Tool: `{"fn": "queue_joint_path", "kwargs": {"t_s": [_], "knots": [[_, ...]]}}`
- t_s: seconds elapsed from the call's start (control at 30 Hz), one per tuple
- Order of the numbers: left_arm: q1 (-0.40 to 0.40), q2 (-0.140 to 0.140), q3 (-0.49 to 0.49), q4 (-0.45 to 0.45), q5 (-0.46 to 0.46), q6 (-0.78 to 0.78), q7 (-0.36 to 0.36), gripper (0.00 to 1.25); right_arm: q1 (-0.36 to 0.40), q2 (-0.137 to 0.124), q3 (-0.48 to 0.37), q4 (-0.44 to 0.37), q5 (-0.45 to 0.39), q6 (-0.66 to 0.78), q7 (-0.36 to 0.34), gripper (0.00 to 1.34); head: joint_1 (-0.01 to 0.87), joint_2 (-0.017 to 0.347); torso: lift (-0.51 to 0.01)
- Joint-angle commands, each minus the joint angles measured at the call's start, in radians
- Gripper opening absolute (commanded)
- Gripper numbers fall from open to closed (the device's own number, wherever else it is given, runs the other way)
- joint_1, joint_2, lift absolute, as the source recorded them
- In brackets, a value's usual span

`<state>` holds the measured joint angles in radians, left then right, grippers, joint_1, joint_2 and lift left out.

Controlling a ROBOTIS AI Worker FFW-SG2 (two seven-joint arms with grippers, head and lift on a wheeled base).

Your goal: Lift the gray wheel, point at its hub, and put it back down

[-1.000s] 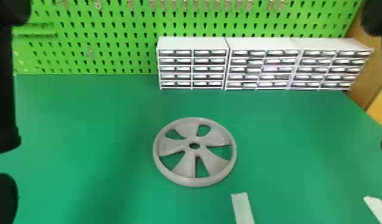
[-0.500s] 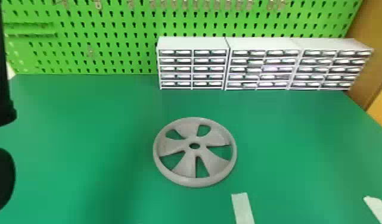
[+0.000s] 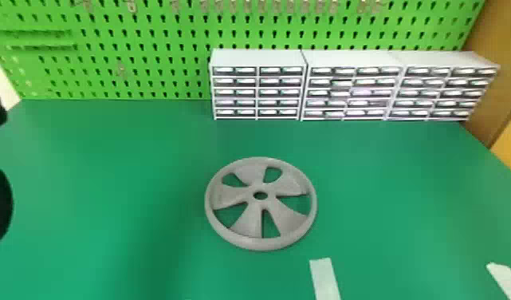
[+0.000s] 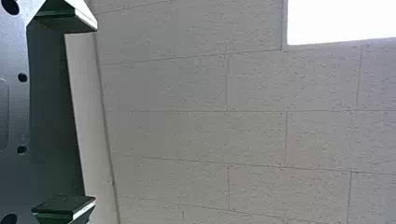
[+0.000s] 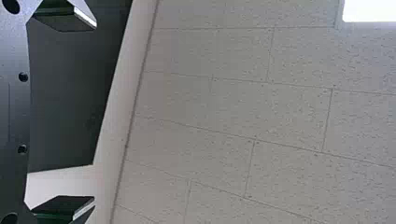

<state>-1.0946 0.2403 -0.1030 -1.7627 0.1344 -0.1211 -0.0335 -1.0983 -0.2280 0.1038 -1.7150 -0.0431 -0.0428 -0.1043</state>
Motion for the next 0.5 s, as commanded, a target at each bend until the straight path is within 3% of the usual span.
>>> {"fn": "queue_joint_path", "kwargs": {"t_s": [0.0, 0.47], "knots": [[-0.048, 0.0, -0.009, 0.009, -0.009, 0.0, 0.007, 1.25, -0.031, -0.002, -0.007, 0.0, -0.001, 0.006, 0.0, 1.34, 0.692, 0.048, -0.088], [-0.087, 0.0, -0.015, 0.035, -0.01, -0.014, 0.017, 1.25, -0.086, -0.008, 0.007, -0.015, 0.008, 0.015, -0.008, 1.34, 0.692, 0.048, -0.088]]}}
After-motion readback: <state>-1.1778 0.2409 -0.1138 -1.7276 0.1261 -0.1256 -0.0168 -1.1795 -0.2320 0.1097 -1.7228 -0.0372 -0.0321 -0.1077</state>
